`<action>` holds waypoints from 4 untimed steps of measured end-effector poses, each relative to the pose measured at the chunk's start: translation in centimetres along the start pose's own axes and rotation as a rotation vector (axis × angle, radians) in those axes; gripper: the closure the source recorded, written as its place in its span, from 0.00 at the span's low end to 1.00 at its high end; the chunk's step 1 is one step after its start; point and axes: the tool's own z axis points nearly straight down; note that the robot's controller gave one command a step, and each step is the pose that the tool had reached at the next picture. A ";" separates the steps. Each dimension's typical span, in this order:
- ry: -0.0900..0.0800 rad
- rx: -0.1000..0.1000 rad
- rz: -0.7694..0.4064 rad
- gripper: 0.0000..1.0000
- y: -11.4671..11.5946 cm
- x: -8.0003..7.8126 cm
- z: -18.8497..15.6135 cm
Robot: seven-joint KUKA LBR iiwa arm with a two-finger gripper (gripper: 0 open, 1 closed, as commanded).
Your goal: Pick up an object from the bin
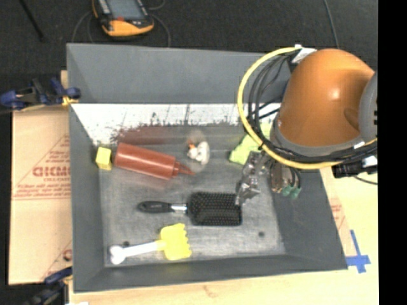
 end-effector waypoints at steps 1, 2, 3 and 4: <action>0.009 0.002 -0.014 0.00 0.2 1.6 10.0; 0.008 0.002 -0.015 0.00 0.2 1.6 10.0; 0.010 -0.001 -0.509 1.00 0.4 0.1 20.4; 0.010 -0.001 -0.508 1.00 0.4 0.1 20.4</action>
Offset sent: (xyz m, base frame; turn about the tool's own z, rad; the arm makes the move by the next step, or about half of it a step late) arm 0.0000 0.0000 0.0000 0.0000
